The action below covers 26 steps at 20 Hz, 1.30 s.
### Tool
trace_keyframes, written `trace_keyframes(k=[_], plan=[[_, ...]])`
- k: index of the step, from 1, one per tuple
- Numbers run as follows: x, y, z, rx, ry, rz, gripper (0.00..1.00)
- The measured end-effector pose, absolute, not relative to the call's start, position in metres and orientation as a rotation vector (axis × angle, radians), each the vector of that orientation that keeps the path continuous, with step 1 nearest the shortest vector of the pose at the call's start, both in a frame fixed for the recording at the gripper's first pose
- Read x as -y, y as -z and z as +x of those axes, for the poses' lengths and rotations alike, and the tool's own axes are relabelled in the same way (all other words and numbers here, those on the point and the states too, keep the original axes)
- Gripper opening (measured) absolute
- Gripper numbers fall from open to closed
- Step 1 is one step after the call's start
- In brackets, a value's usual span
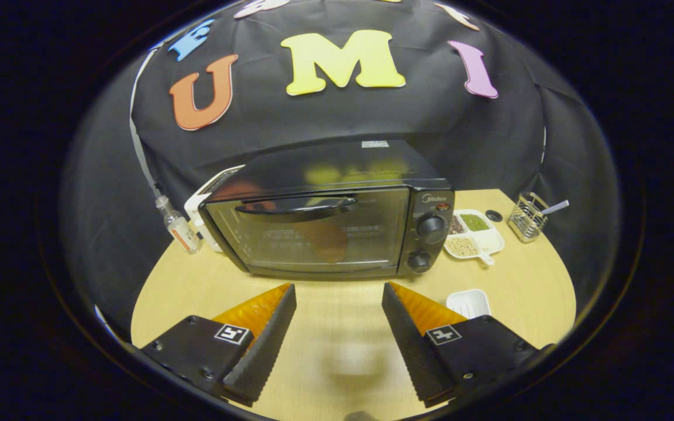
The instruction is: Open the toaster oven, put the food inside, and close the toaster oven door.
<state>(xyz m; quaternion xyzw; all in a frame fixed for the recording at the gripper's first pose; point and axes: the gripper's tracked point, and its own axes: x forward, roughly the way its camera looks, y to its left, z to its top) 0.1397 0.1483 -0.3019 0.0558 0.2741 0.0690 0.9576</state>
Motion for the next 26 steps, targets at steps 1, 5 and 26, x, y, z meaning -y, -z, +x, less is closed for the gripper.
trace_keyframes(k=[1,5,26], plan=[[-0.144,0.302,0.137,-0.553,-0.134,0.112,0.95],[-0.116,0.295,0.119,-0.532,-0.095,0.078,0.95],[0.144,-0.012,-0.042,0.089,-0.062,0.031,1.00]])
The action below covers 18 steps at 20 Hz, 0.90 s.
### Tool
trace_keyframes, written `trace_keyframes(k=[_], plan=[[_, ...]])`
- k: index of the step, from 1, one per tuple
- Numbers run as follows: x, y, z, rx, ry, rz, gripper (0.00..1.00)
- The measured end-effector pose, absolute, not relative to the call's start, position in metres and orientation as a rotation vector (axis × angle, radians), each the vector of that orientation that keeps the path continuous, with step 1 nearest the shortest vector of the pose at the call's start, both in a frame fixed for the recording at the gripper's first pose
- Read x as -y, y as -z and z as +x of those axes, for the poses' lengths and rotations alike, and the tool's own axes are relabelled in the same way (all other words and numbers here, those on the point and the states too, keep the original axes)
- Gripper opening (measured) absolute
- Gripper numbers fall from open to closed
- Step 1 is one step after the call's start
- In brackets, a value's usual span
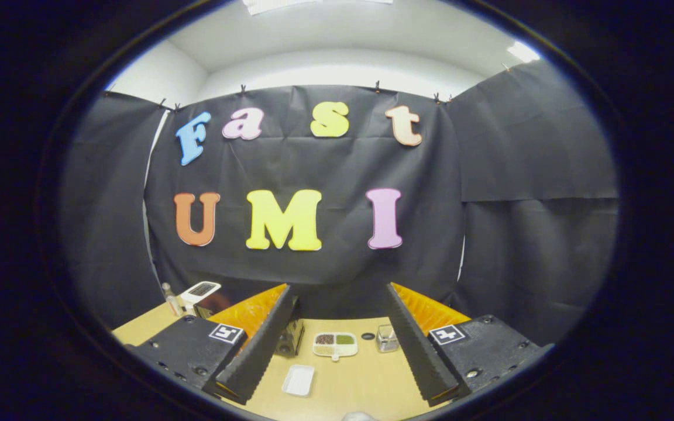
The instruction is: Open the toaster oven, put the food inside, and close the toaster oven door.
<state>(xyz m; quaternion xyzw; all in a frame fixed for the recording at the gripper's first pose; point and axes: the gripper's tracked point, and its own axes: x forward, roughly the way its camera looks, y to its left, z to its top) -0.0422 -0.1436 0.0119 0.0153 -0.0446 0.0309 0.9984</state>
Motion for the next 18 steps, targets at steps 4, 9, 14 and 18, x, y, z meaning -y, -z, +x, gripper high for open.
trace_keyframes(k=[4,9,14,18], plan=[[0.146,-0.009,-0.054,0.109,-0.152,0.035,1.00],[0.149,0.007,-0.047,0.069,-0.188,0.060,1.00],[0.149,0.005,-0.040,0.055,-0.156,0.051,1.00],[0.147,0.002,-0.037,0.059,-0.129,0.074,1.00]])
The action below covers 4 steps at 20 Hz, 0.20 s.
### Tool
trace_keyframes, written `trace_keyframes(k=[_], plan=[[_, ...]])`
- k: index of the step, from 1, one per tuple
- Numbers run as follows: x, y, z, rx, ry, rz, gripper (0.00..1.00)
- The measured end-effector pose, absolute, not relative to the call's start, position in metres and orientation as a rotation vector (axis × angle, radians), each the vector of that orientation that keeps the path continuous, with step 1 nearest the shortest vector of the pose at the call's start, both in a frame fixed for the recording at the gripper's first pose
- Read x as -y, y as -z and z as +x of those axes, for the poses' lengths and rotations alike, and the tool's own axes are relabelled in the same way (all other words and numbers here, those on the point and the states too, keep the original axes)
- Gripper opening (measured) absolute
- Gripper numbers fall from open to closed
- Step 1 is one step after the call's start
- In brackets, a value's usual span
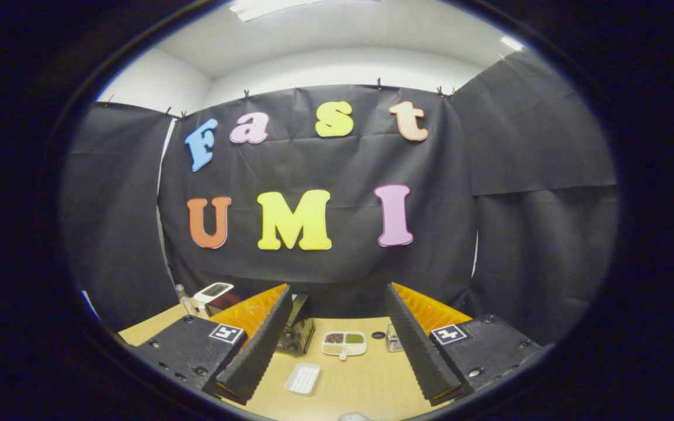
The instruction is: Open the toaster oven, put the food inside, and close the toaster oven door.
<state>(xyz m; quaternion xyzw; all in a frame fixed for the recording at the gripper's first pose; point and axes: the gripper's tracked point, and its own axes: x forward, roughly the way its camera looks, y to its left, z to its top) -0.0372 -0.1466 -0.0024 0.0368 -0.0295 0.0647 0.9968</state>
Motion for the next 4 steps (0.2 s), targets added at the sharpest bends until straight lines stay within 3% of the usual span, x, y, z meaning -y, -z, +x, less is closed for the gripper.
trace_keyframes(k=[4], plan=[[0.1474,-0.0015,-0.0355,0.066,-0.097,0.073,1.00]])
